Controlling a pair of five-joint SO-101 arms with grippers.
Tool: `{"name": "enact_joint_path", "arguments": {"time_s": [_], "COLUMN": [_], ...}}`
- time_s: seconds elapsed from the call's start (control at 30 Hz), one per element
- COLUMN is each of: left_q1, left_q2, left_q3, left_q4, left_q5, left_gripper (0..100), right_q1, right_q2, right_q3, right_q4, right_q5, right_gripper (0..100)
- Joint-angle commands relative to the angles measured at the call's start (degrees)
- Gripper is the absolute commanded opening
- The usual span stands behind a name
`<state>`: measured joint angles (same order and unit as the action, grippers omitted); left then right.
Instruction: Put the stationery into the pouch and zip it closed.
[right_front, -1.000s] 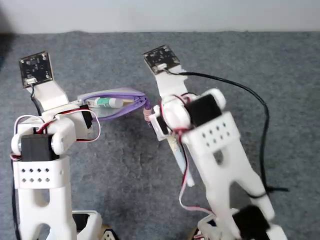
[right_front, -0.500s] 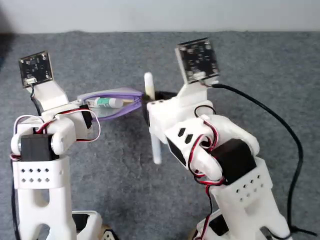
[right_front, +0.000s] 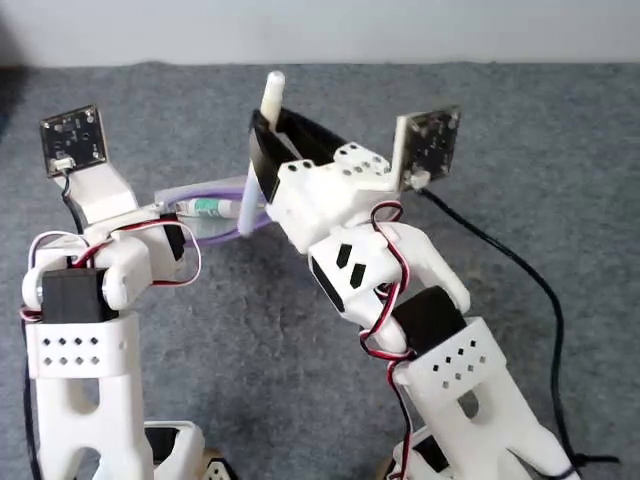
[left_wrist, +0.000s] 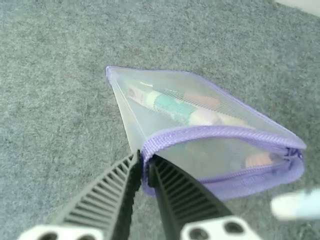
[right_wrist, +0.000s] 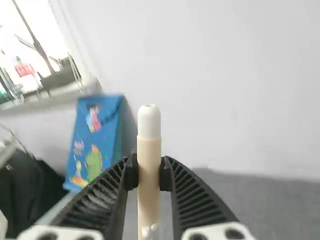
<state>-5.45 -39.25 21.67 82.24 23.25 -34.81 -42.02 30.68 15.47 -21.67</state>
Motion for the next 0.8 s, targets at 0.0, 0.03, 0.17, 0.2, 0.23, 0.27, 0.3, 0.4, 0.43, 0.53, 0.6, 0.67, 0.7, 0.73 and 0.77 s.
{"name": "enact_joint_path", "arguments": {"time_s": [0.0,0.03,0.17,0.2,0.23,0.27,0.3,0.4,0.43,0.53,0.6,0.67,0.7,0.73,0.77], "left_q1": [0.26,0.26,0.26,0.26,0.26,0.26,0.26,0.26,0.26,0.35,0.35,0.35,0.35,0.35,0.35], "left_q2": [0.35,0.35,0.35,0.35,0.44,0.44,0.44,0.44,0.44,0.44,0.44,0.44,0.44,0.44,0.44], "left_q3": [-2.07,-2.07,-2.07,-2.07,-2.07,-2.07,-2.15,-2.33,-2.42,-2.42,-2.51,-2.51,-2.51,-2.51,-2.51], "left_q4": [0.26,0.26,0.26,0.26,0.26,0.26,0.26,0.18,0.18,0.26,0.26,0.26,0.26,0.26,0.18], "left_q5": [-0.53,-0.53,-0.53,-0.53,-0.53,-0.53,-0.53,-0.53,-0.44,-0.44,-0.44,-0.44,-0.44,-0.44,-0.44], "left_gripper": [1,1,1,1,1,1,1,1,1,1,1,1,1,1,1], "right_q1": [-0.57,-0.66,-1.45,-2.33,-3.21,-3.91,-4.53,-5.85,-5.93,-6.02,-6.02,-6.02,-6.11,-6.20,-6.46], "right_q2": [-0.84,-0.31,3.03,4.00,5.14,6.11,6.99,9.36,10.07,11.65,11.91,11.30,10.86,10.15,9.36], "right_q3": [0.44,0.62,0.62,0.70,0.70,0.70,0.70,0.70,0.79,3.69,7.56,11.34,13.10,14.51,15.74], "right_q4": [-7.87,-8.48,-9.63,-10.51,-11.38,-12.00,-12.62,-13.41,-13.41,-14.02,-16.04,-18.24,-18.95,-19.12,-18.95], "right_q5": [-0.53,-0.53,-0.79,-0.79,-0.79,-0.79,-0.79,-0.79,-0.79,-0.70,-0.44,0.44,1.85,3.08,3.96], "right_gripper": [0.8,0.8,0.8,0.8,0.8,0.8,0.8,0.8,0.8,0.8,0.8,0.9,0.9,0.9,0.9]}}
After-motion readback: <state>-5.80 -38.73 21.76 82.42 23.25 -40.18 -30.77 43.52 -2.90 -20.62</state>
